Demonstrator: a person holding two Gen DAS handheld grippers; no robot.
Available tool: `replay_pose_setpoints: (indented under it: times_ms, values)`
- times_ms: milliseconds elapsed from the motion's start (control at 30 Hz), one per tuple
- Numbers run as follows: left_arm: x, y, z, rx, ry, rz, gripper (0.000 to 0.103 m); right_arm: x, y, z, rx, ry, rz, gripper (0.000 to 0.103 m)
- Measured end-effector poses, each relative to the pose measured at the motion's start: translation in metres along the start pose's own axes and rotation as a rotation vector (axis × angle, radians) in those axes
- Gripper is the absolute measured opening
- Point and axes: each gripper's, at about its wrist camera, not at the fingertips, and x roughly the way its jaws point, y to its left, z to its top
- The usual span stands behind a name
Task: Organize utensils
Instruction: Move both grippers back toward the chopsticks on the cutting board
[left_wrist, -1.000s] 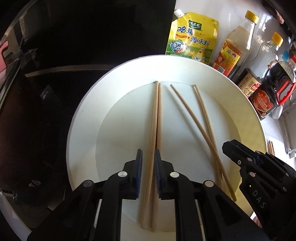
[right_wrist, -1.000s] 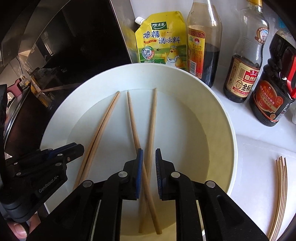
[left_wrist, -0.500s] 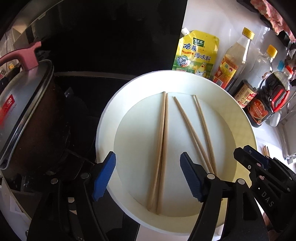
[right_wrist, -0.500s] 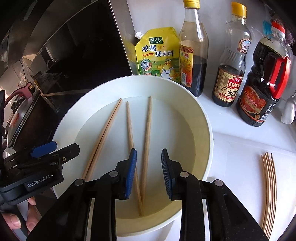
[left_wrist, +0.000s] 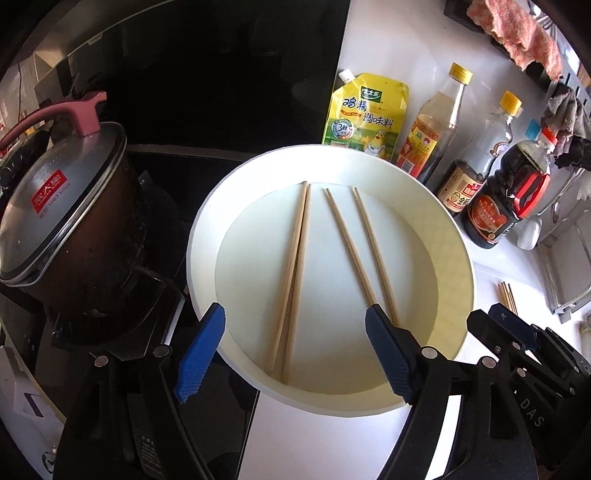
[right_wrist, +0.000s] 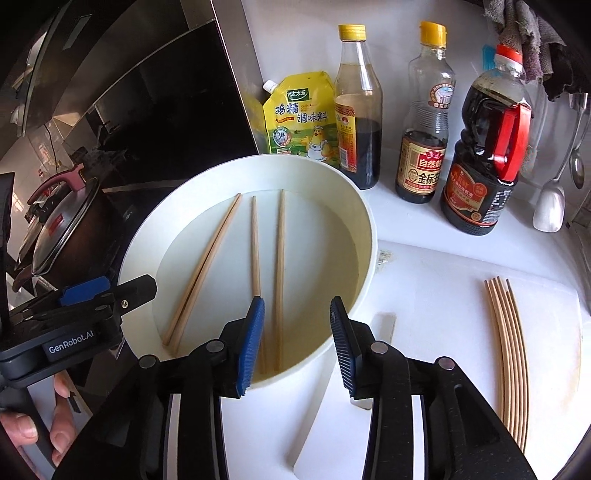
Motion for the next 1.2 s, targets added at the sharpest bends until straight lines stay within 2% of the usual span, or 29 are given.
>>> replay_pose_setpoints:
  times_ms: [667,1200]
  values:
    - [-0.04,-0.085,-0.035,0.094,-0.026,-0.059,0.08,-0.075,-0.074,-0.05,0.054,-0.041,-0.092,0.039]
    - [-0.03,-0.169,-0.053,0.178,0.005,-0.096,0.082,-0.103,-0.162,-0.08,0.133,-0.058,-0.165,0.04]
